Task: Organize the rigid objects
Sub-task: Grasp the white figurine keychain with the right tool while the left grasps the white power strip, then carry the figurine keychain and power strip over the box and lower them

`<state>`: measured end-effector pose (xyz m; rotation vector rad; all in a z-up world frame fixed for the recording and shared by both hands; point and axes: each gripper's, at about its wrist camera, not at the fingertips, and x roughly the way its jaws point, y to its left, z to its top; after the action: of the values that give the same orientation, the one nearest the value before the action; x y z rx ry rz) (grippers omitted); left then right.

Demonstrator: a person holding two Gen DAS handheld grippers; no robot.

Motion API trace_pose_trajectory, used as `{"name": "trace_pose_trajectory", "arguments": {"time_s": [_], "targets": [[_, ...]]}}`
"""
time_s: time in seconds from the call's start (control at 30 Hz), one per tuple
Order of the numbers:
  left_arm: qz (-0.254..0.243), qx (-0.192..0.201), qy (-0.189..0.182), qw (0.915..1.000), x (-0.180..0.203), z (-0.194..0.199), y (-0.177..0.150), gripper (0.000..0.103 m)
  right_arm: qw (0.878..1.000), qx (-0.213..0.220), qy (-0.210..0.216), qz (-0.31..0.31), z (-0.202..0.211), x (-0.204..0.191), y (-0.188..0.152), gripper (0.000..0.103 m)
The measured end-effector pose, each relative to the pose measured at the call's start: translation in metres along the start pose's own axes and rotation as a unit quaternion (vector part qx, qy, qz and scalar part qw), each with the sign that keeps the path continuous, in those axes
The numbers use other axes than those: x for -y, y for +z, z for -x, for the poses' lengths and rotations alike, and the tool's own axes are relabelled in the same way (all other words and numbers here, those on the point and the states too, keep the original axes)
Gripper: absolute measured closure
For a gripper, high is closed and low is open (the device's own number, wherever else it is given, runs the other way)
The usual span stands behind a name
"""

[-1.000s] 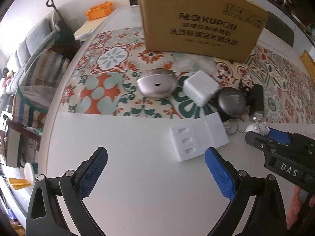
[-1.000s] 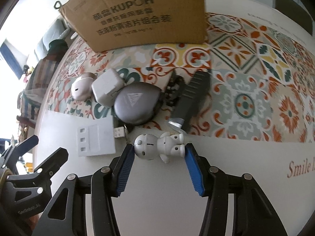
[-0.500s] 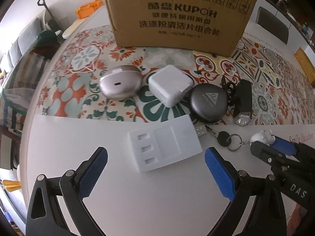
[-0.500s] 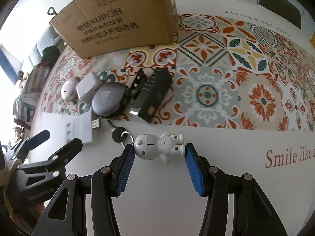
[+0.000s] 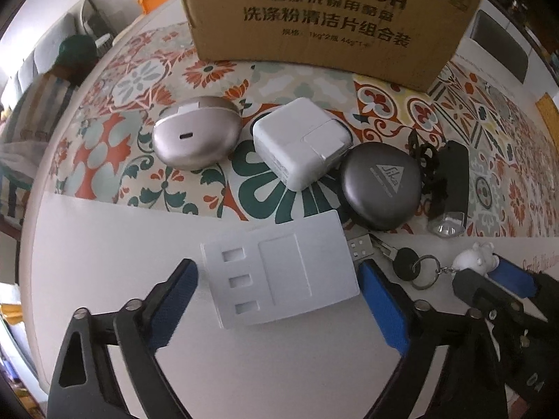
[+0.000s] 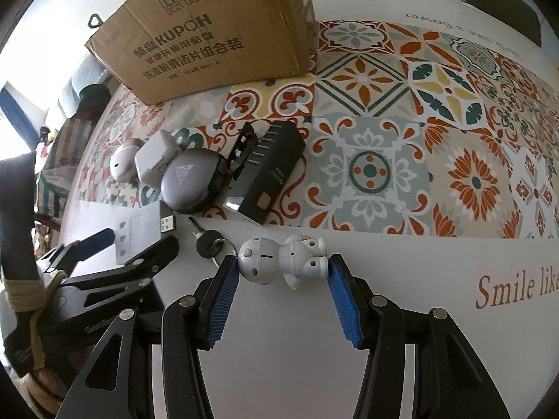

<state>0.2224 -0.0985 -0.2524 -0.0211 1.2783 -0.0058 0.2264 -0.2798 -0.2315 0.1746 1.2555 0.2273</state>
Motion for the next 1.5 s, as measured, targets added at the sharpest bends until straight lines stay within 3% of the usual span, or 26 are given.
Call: {"name": "trace_pose_trajectory", "arguments": {"time_s": [0.07, 0.37, 0.73, 1.23, 1.5], "targets": [[0.002, 0.004, -0.002, 1.0000, -0.001, 0.001, 0.001, 0.019, 1.000, 0.000, 0.004, 0.003, 0.000, -0.004, 0.001, 0.050], [-0.002, 0.016, -0.017, 0.9997, -0.020, 0.007, 0.003, 0.019, 1.000, -0.002, 0.013, 0.013, -0.001, -0.019, 0.002, 0.050], [-0.037, 0.076, -0.015, 0.9963, -0.020, 0.063, 0.007, 0.019, 0.999, 0.025, 0.021, 0.010, 0.024, -0.036, 0.000, 0.050], [-0.053, 0.153, -0.044, 0.9859, -0.031, 0.131, 0.039, 0.019, 0.994, 0.109, 0.024, 0.013, 0.086, -0.068, 0.013, 0.050], [-0.067, 0.201, -0.057, 0.9757, -0.038, 0.167, 0.062, 0.019, 0.986, 0.167, 0.016, 0.012, 0.122, -0.084, 0.030, 0.050]]}}
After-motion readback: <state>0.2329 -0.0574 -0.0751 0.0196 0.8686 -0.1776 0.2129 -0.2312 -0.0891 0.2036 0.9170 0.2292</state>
